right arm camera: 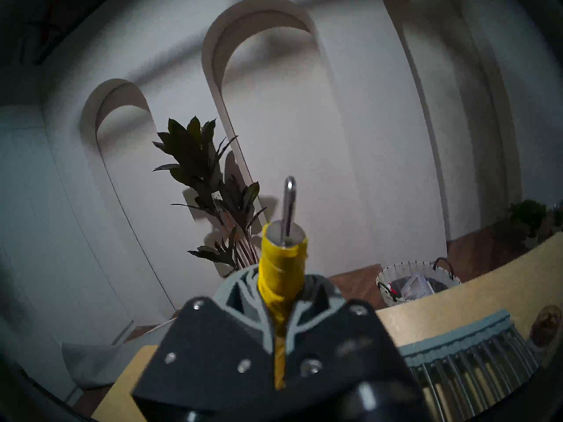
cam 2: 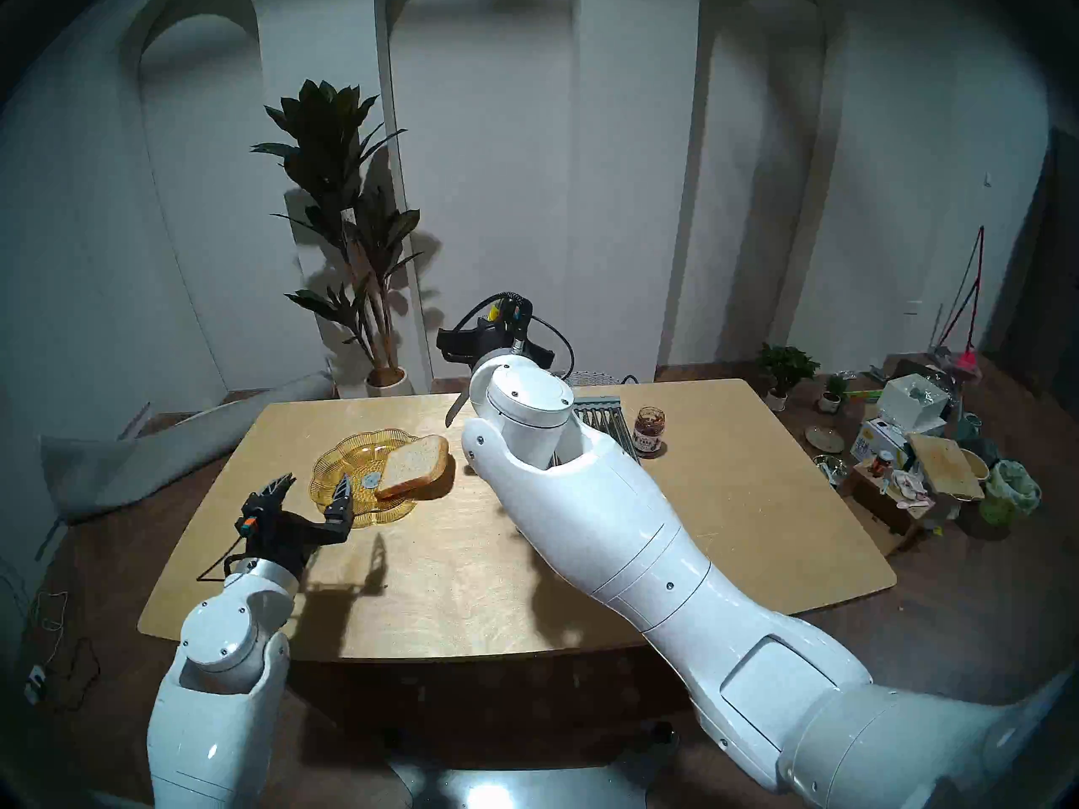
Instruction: Spread jam over the slice of bread with the knife
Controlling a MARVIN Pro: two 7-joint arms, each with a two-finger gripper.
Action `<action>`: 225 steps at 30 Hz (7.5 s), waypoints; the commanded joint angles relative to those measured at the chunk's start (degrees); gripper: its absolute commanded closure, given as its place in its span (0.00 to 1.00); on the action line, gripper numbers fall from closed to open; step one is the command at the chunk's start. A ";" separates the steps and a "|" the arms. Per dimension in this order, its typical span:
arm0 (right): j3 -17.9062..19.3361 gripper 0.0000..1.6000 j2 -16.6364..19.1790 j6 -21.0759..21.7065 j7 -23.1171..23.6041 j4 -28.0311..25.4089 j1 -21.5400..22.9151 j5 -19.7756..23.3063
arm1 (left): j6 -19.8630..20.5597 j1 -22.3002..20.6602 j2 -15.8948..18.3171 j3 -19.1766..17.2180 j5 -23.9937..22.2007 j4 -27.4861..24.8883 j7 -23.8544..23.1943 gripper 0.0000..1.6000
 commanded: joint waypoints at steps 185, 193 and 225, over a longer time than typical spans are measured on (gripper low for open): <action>1.72 1.00 -14.51 -29.94 23.88 40.19 5.62 17.18 | 41.60 -34.59 9.98 -2.61 -32.76 37.41 -2.94 1.00; -0.78 1.00 -14.24 -27.25 15.00 38.43 7.94 13.55 | 41.46 -34.59 9.85 -2.72 -33.19 37.38 -2.69 1.00; -5.03 1.00 -18.67 -22.69 -7.21 39.21 11.83 9.07 | 40.93 -33.37 7.30 -4.65 -35.83 34.54 2.75 1.00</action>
